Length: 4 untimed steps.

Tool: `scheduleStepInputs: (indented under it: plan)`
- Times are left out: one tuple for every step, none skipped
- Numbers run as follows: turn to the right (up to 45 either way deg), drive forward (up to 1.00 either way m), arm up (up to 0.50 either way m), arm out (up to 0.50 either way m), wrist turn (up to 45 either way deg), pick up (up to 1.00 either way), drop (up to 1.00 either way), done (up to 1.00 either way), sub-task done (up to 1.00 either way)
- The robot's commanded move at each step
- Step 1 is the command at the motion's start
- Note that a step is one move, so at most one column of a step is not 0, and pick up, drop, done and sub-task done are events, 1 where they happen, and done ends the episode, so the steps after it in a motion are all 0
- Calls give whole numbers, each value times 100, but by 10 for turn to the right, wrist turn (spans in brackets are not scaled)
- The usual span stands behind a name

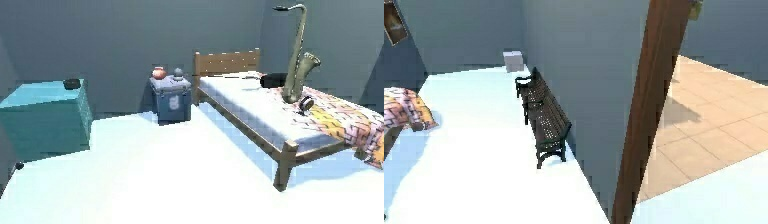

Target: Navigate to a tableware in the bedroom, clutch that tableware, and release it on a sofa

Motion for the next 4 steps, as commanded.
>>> scheduleStepInputs:
  plan:
    - [0, 70, 0, 0, 0, 0, 0, 0, 0]
    - [0, 55, 0, 0, 0, 0, 0, 0, 0]
    - [-270, 0, 0, 0, 0, 0, 0, 0, 0]
    - [0, 95, 0, 0, 0, 0, 0, 0, 0]
